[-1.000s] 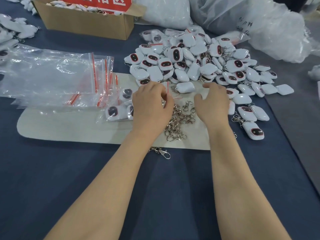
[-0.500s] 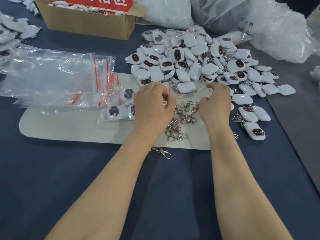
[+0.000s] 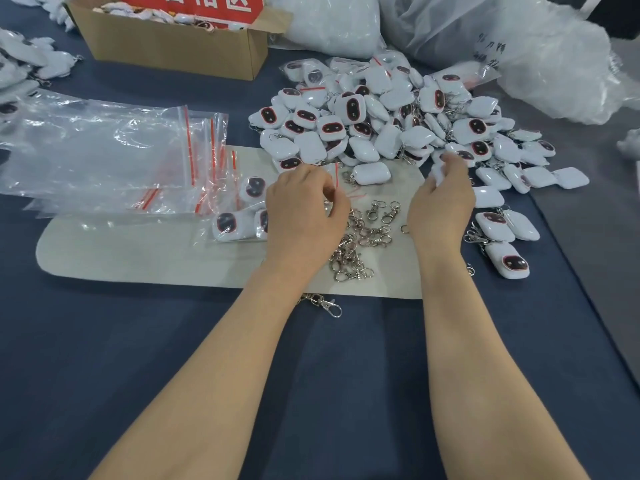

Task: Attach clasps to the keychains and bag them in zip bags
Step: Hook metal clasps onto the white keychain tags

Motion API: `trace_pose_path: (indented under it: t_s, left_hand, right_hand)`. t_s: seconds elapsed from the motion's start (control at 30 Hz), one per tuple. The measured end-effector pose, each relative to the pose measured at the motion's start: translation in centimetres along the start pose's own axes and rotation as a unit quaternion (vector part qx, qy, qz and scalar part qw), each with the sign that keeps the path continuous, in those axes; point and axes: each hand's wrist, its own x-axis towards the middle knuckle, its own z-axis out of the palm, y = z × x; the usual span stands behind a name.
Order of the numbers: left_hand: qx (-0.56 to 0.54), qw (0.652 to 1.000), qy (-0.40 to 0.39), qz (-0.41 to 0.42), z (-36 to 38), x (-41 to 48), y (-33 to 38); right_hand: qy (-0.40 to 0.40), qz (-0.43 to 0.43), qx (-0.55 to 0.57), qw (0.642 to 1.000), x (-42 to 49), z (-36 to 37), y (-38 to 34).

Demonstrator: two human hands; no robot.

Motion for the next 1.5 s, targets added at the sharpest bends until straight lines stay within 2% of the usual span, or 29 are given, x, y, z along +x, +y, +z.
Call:
trace_pose_path:
  t_s: [0.07,0.17,0.3,0.37,0.57,0.67,0.8,0.83,0.97,1.07,1.2,1.33,1.5]
  left_hand:
    - [0.000,1.000,0.000,0.001,0.0,0.1,0.0]
    - [0.008,1.000,-0.001,0.004,0.1,0.1,-0.1]
    - [0.013,1.000,0.004,0.004,0.1,0.1,-0.1]
    - [0.014,1.000,0.004,0.005,0.1,0.2,-0.1]
    - [0.013,1.000,0.005,0.004,0.1,0.2,-0.1]
    - [0.012,1.000,0.003,0.003,0.0,0.2,-0.1]
    - [0.007,1.000,0.004,0.003,0.0,0.1,-0.1]
    - [0.008,1.000,0.003,0.003,0.1,0.1,-0.1]
    - [0.012,1.000,0.006,0.004,0.1,0.1,-0.1]
    - [0.012,1.000,0.006,0.004,0.1,0.1,0.0]
    - [0.016,1.000,0.005,0.003,0.1,0.1,0.0]
    - [0.013,1.000,0.006,0.000,0.2,0.1,-0.1]
    - [0.014,1.000,0.009,0.002,0.2,0.2,-0.1]
  right_hand:
    - [0.016,-0.010,0.129,0.991,-0.3,0.0,-0.8]
    - [-0.045,0.021,0.269,0.962,-0.9,0.6,-1.6]
    - [-0.162,0.072,0.309,0.934,-1.5,1.7,-1.9]
    - [-0.192,0.092,0.349,0.913,-1.5,2.1,-1.8]
    - [-0.166,0.136,0.413,0.885,-1.2,2.3,-1.7]
    - [-0.185,0.163,0.482,0.841,-1.0,2.0,-1.9]
    - [-0.177,0.223,0.609,0.741,-1.0,1.7,-2.3]
    - [-0.183,0.213,0.610,0.741,-1.1,1.7,-2.4]
    - [-0.205,0.118,0.511,0.826,-1.4,1.8,-2.4]
    - [-0.228,0.052,0.459,0.857,-1.6,1.8,-2.3]
    - [-0.247,0.040,0.428,0.868,-2.0,2.2,-2.5]
    - [-0.273,0.063,0.433,0.856,-2.2,2.3,-2.7]
    - [-0.267,0.069,0.457,0.845,-2.2,1.9,-2.8]
